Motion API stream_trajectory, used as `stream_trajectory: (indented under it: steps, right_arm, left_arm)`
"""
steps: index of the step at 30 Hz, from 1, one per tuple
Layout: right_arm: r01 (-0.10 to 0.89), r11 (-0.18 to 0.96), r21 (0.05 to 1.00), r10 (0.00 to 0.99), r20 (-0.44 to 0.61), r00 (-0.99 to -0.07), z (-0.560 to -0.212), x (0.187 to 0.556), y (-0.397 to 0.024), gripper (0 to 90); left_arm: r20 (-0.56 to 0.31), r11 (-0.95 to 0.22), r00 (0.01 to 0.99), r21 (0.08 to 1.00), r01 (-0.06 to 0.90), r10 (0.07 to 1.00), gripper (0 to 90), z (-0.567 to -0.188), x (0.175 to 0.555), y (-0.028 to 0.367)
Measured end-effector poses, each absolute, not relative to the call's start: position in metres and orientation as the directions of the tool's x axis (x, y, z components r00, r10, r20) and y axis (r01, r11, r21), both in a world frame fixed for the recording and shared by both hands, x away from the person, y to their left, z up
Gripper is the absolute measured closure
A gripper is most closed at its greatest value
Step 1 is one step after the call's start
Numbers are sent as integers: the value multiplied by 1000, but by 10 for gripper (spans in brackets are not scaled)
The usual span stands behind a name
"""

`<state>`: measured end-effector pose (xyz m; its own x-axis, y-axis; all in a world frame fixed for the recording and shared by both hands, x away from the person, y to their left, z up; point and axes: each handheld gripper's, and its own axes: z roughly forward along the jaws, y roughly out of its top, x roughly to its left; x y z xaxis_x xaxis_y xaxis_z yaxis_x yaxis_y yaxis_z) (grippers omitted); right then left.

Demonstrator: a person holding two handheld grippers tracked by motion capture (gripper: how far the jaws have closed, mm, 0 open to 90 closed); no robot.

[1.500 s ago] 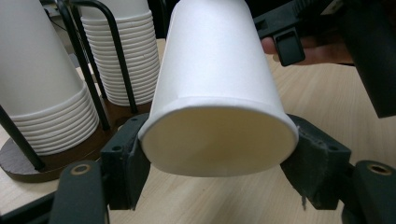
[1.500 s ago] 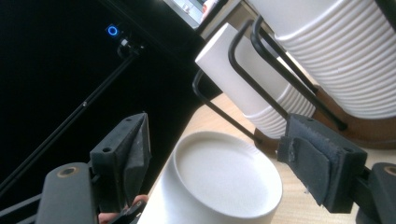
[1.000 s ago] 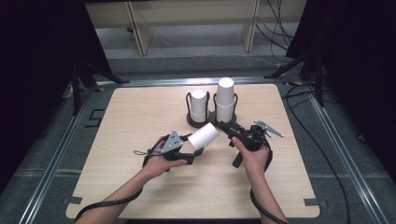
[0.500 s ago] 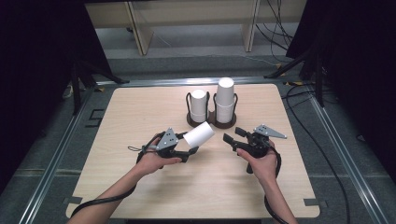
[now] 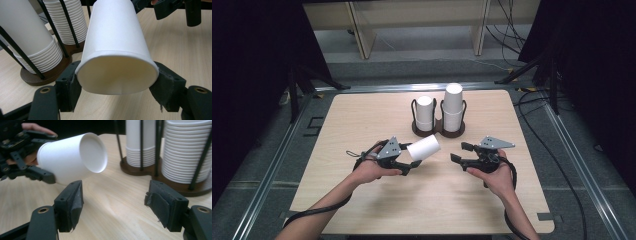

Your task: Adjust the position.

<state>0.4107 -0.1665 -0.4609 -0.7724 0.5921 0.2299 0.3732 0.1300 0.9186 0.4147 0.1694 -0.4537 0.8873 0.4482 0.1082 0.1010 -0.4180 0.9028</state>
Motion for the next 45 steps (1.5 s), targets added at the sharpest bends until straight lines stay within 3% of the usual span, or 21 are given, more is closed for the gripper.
stream_trajectory:
  steps: [8, 12, 28, 29, 45]
  right_arm:
    - [289, 223, 931, 501, 145, -853, -464, 410, -165, 297]
    - [320, 239, 917, 482, 174, -859, -464, 408, -164, 297]
    - [279, 315, 907, 432, 124, -893, -468, 408, -159, 285]
    - [312, 310, 898, 436, 158, -886, -468, 405, -158, 283]
    - [264, 371, 890, 393, 107, -913, -467, 405, -150, 266]
  left_arm:
    - [142, -484, 913, 873, 67, 382, 305, -447, 416, 172]
    - [143, -499, 922, 864, 62, 361, 305, -444, 416, 172]
    - [145, -585, 958, 811, 28, 247, 310, -436, 418, 169]
    - [145, -591, 959, 806, 27, 242, 310, -436, 418, 169]
    - [161, -669, 974, 743, -15, 157, 312, -422, 418, 162]
